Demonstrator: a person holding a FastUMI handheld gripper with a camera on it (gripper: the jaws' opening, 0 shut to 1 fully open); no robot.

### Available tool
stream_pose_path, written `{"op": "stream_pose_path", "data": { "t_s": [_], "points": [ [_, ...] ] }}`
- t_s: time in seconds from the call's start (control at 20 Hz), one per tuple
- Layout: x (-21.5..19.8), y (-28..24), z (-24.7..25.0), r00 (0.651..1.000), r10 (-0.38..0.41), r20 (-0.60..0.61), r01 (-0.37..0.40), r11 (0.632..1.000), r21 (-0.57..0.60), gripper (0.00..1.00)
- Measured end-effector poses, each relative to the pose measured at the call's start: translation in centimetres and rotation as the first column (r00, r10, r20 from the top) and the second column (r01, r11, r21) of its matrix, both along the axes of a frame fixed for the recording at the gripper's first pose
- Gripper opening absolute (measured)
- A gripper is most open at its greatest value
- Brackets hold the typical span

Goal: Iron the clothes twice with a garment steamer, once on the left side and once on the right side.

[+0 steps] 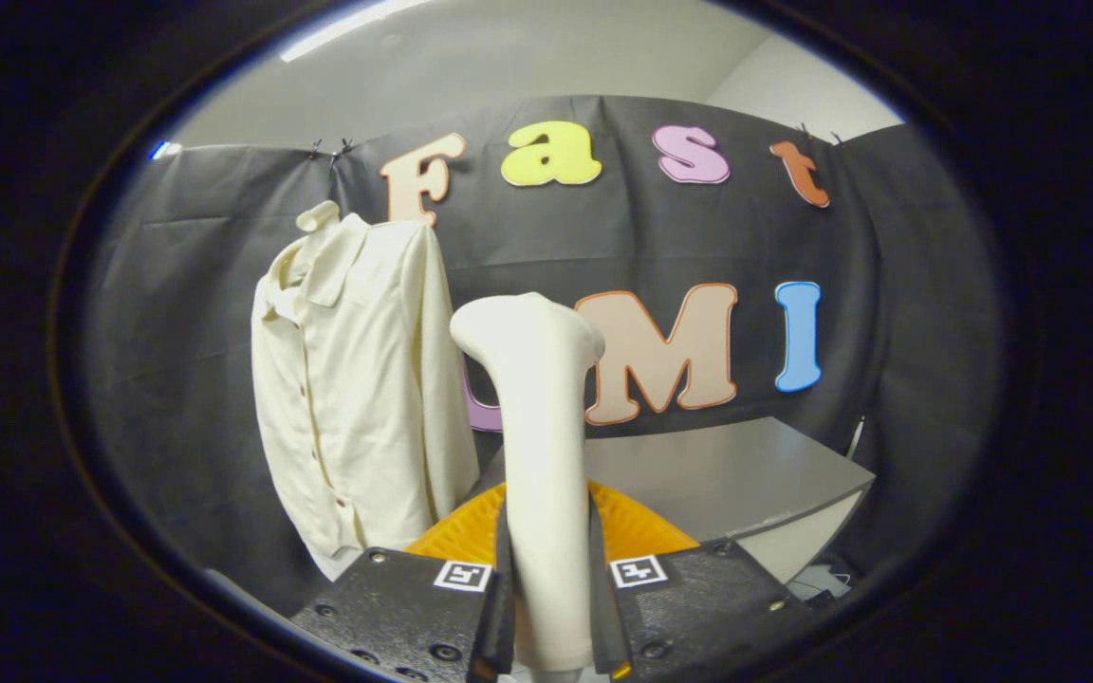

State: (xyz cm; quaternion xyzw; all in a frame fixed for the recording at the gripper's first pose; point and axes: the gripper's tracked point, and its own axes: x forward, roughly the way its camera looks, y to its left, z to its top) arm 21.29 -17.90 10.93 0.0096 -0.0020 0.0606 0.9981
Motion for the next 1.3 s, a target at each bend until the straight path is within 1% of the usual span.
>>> {"op": "stream_pose_path", "data": {
  "t_s": [0.25,0.35,0.45,0.7,0.9,1.05,1.15,1.2,1.3],
  "points": [
    [-2.0,7.0,1.6,0.999,0.019,0.026,-0.020,1.000,0.020,0.31],
    [-2.9,10.6,2.2,0.999,0.020,0.041,-0.021,1.000,0.002,0.31],
    [-3.5,14.1,1.6,0.999,0.015,0.037,-0.014,1.000,-0.017,0.31],
    [-4.4,23.0,0.7,0.999,0.001,0.034,-0.001,1.000,0.007,0.31],
    [-3.9,30.3,-0.7,1.000,0.010,0.023,-0.009,1.000,-0.028,0.31],
    [-2.8,34.2,-2.0,1.000,0.007,-0.004,-0.008,0.999,-0.049,0.31],
    [-1.4,35.4,-2.3,1.000,-0.003,0.011,0.003,0.999,-0.049,0.31],
    [-0.6,35.5,-2.4,1.000,-0.024,0.013,0.024,0.999,-0.049,0.31],
    [1.4,35.3,-3.6,0.998,-0.057,-0.020,0.056,0.997,-0.053,0.31]
  ]
}}
